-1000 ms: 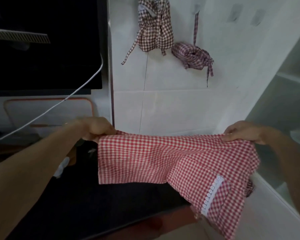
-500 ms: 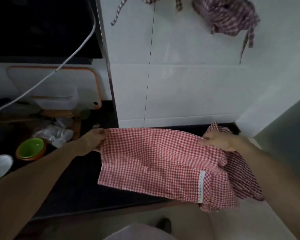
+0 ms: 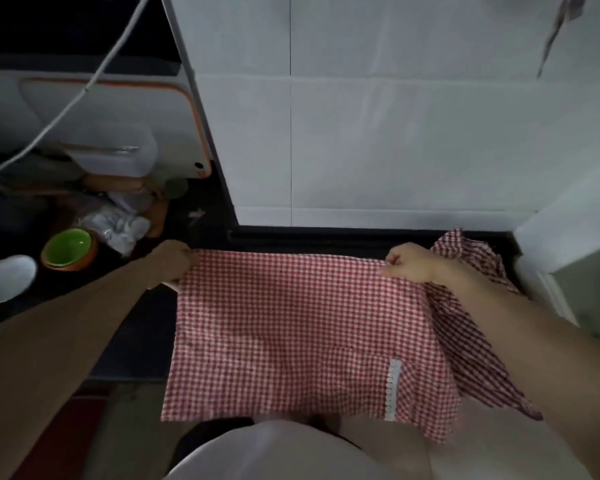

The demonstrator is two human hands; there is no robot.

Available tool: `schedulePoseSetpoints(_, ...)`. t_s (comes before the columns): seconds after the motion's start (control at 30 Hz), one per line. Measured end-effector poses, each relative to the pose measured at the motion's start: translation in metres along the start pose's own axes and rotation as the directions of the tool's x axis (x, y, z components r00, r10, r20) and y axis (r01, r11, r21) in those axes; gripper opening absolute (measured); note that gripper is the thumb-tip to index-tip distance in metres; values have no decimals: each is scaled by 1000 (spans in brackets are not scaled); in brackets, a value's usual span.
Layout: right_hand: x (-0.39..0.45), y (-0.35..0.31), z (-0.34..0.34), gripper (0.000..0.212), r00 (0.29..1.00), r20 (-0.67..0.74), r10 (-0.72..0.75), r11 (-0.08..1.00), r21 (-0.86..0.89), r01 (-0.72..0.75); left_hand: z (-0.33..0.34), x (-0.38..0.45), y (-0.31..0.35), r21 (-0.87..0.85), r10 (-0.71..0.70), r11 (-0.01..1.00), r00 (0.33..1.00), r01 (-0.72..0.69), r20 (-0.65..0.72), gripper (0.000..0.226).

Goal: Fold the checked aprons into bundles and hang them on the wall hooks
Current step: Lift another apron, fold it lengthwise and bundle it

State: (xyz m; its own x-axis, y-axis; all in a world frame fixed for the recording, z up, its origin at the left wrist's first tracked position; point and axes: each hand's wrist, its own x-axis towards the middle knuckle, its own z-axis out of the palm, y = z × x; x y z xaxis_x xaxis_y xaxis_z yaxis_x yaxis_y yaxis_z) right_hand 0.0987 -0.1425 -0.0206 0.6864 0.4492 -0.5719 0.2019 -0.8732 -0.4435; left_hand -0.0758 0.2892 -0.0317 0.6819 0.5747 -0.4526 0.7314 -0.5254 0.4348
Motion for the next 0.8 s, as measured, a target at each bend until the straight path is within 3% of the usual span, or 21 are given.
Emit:
schedulePoseSetpoints(0.3, 41, -18, 51, 13, 976, -206, 75, 996, 59, -65, 27, 31, 3, 83, -67, 992, 966, 91, -251, 29)
schedulePoseSetpoints(0.4, 50, -31, 65, 10, 961, -244, 129, 991, 53, -120, 50, 25, 23, 87, 69, 995, 946, -44, -315, 42)
schedulePoseSetpoints(0.5, 64, -48, 79, 14, 951, -249, 181, 983, 56, -172, 92, 4, 56, 50, 259, 965, 965, -257, -42, 35)
schedulePoseSetpoints(0.6, 75, -65, 85, 17, 953, -190, 237, 969, 112, -219, 144, -19, 83, 68, 328, 930, 901, -360, 283, 46)
schedulePoseSetpoints(0.7, 81, -69, 86, 14, 951, -176, 253, 961, 156, -227, 177, -29, 95, 224, 253, 888, 832, -403, 495, 74)
schedulePoseSetpoints(0.8, 76, -60, 77, 13, 961, -140, 238, 956, 207, -206, 193, -22, 96, 343, 160, 853, 823, -393, 546, 84)
